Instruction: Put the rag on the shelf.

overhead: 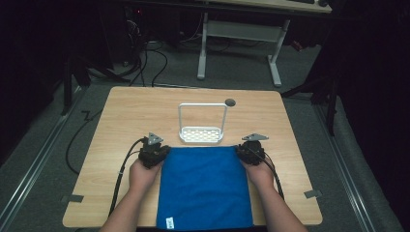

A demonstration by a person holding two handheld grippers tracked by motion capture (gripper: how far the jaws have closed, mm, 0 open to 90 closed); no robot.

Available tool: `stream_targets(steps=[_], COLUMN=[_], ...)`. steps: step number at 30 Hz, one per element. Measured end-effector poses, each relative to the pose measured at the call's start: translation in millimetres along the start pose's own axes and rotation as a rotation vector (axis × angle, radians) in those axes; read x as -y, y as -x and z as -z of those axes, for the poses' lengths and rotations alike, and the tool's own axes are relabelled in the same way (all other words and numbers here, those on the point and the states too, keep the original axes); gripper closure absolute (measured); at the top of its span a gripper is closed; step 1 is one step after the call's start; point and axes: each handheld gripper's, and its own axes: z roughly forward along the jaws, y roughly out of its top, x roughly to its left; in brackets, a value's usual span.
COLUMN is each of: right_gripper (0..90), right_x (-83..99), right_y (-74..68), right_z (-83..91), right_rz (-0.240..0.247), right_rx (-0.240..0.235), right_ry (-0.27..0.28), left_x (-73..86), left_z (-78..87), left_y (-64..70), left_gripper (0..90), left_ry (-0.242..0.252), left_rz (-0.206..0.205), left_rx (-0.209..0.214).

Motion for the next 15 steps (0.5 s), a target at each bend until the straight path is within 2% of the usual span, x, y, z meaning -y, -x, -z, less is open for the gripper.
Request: stream_targets(steps=[5,10,13,15], right_gripper=[87.8,87.8,87.8,87.8], right_x=[0.3,1.3,3.5,7.8], right_y=[-2.7,-5.2,-8.2,-9.6], right_z=[1.1,15.3,25.2,32.2], right_rz=[0.011,0.02,0.04,0.029], right_rx=[-0.003,-0.005,0.004,-0.013], right_ry=[0.009,0.099,0.155,0.196], left_x=[0.1,0.6,2.0,2.5], left_z=[0.3,3.4,8.8,13.9], left_y=[1.1,0.5,-0.3,0.8], left_gripper=[85.2,85.9,86.2,86.5], left_ry=[-0.002,0.013,0.048,0.072], left_rz=[-0.011,-0.005,0.023,0.027], left_rx=[-0.006,0.007,0.013,0.008])
